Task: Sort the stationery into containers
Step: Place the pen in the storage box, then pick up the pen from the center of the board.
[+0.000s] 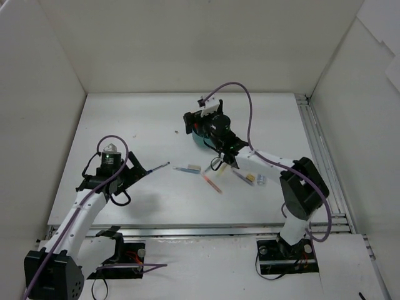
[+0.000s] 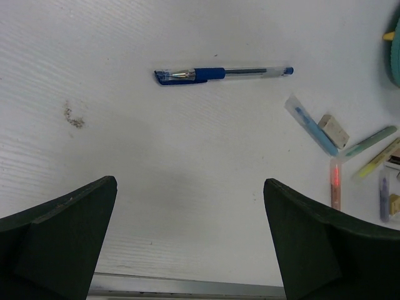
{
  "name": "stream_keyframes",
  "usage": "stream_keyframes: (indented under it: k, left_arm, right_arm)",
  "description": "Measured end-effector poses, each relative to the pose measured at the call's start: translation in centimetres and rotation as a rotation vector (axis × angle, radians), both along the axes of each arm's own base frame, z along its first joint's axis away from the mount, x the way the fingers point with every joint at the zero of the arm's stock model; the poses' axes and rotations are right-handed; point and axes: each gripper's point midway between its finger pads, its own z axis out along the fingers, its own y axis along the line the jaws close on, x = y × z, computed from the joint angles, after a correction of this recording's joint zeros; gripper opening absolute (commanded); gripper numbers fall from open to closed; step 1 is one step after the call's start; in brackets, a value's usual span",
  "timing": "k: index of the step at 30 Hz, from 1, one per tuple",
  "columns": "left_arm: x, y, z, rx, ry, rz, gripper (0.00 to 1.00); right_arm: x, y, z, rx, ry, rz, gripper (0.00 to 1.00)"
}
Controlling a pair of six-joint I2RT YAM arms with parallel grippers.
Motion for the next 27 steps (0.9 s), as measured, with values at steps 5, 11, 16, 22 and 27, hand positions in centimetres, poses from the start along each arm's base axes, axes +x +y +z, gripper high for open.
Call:
stream_keyframes:
  k: [5,11,16,22,27]
  left_arm:
    - [0.1,-0.2,-1.4,-0.079,0.096,0.141,1.00]
    - [0.8,-0.3,-3.0,-0.186,0.179,0.410,1.00]
    - [2.9,0.0,-2.6,-0.186,0.191,0.585,0.99]
    - [7.9,-0.3,-2.3,-0.213,0.207,0.724,0.96]
    - [9.2,-2.4,-5.0,-0.192,0.299,0.730,0.91]
  right_arm:
    - [-2.4,-0.3,4.5,0.051,-0.073,0.076,0.98]
    - [-5.2,-2.3,4.8,0.085,-0.060,0.069,0.98]
    - [-7.2,-4.7,3.8,0.106,-0.024,0.024,0.98]
    - [-8.2,-9.0,4.7,0.117,-0.007,-0.140,0.98]
    - [-8.8,-13.2,5.0,0.116,0.021,-0.329,0.98]
